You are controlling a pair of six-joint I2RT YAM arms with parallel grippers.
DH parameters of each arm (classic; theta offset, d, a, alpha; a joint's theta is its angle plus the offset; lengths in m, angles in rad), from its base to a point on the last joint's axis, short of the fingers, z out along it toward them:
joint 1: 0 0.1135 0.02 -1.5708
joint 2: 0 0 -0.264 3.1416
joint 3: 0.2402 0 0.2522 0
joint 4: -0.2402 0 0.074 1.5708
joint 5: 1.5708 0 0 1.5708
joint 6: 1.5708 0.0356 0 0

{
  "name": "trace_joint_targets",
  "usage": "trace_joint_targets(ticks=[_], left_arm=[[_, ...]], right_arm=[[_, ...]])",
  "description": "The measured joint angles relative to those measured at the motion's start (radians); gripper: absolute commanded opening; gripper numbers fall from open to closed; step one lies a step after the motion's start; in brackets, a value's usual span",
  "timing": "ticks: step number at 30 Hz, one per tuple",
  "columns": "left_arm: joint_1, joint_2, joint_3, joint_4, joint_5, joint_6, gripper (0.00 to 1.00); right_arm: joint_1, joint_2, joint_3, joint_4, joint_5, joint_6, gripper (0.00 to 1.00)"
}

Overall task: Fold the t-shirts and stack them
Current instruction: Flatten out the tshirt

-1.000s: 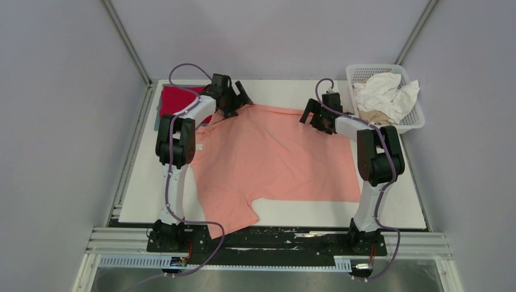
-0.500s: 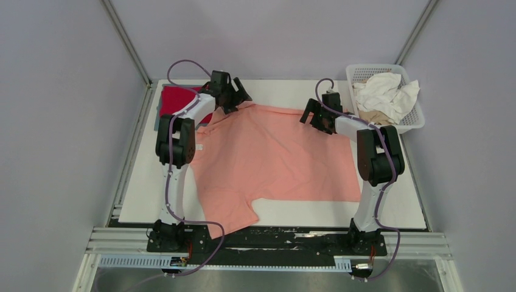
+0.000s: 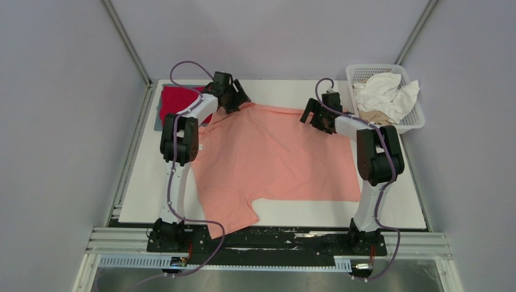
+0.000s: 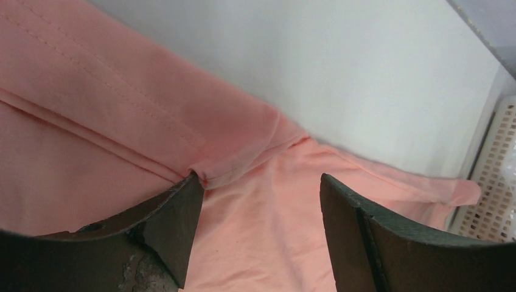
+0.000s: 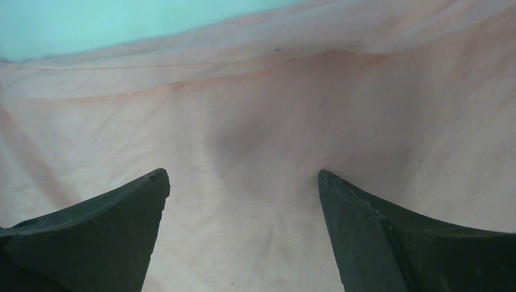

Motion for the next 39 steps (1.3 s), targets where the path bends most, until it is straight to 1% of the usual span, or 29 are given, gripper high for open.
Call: trace_joint_targets(ticks=[3,7,8,9,10,11,13,14,15,17,22,24,26,27,29,30,31,32,34,36,39], left_arm=[[-0.002,0.024,0.004,-0.01,-0.003,-0.001,0.69],[-0.005,0.029,0.008,-0.013,-0.031,-0.003,0.54],[-0.005,0.029,0.009,-0.014,-0.043,-0.002,0.49],[-0.006,0.029,0.01,-0.014,-0.049,-0.004,0.46],[-0.006,0.029,0.011,-0.016,-0.055,-0.004,0.4],[-0.006,0.031,0.016,-0.021,-0.063,-0.002,0.36],[-0.006,0.034,0.031,-0.022,-0.078,0.001,0.22],[-0.006,0.034,0.034,-0.021,-0.084,-0.002,0.17],[-0.006,0.034,0.041,-0.023,-0.091,0.004,0.09],[-0.006,0.035,0.051,-0.025,-0.102,0.006,0.0],[-0.005,0.078,0.138,-0.021,-0.114,0.047,0.0],[-0.002,0.119,0.202,0.002,-0.08,0.067,0.04],[0.005,0.185,0.303,0.024,-0.03,0.085,0.04],[0.009,0.22,0.355,0.038,-0.008,0.09,0.07],[0.015,0.269,0.419,0.064,0.023,0.093,0.24],[0.017,0.282,0.431,0.077,0.036,0.096,0.55],[0.019,0.293,0.436,0.092,0.047,0.097,0.65],[0.021,0.3,0.436,0.111,0.058,0.101,0.81],[0.024,0.309,0.436,0.132,0.075,0.103,0.97],[0.024,0.311,0.436,0.143,0.091,0.112,1.0],[0.028,0.309,0.445,0.154,0.108,0.12,1.0]], right_arm=[[0.0,0.0,0.0,0.0,0.0,0.0,1.0],[0.0,0.002,0.001,0.0,0.002,0.0,1.0],[0.0,0.002,0.002,0.0,0.002,0.0,1.0],[0.0,0.003,0.002,0.0,0.002,0.0,1.0],[0.0,0.004,0.004,0.0,0.003,0.0,1.0],[0.0,0.006,0.006,0.0,0.004,0.0,1.0],[0.0,0.008,0.008,0.001,0.007,0.0,1.0],[0.0,0.008,0.008,0.001,0.007,0.0,1.0],[0.0,0.008,0.009,0.001,0.007,0.0,1.0],[0.0,0.009,0.01,0.001,0.007,0.0,1.0],[0.0,0.01,0.013,0.0,0.008,-0.001,1.0],[0.0,0.01,0.013,0.0,0.008,-0.003,1.0],[0.0,0.01,0.013,0.0,0.008,-0.004,1.0],[0.0,0.01,0.013,0.0,0.008,-0.004,1.0],[0.0,0.011,0.013,0.0,0.008,-0.005,1.0],[0.0,0.011,0.013,0.0,0.008,-0.006,1.0],[0.0,0.011,0.013,0.0,0.008,-0.006,1.0],[0.0,0.011,0.013,0.0,0.008,-0.007,1.0],[0.0,0.011,0.013,0.0,0.008,-0.007,1.0],[0.0,0.01,0.013,0.0,0.008,-0.007,1.0],[0.0,0.01,0.013,0.0,0.008,-0.007,1.0]])
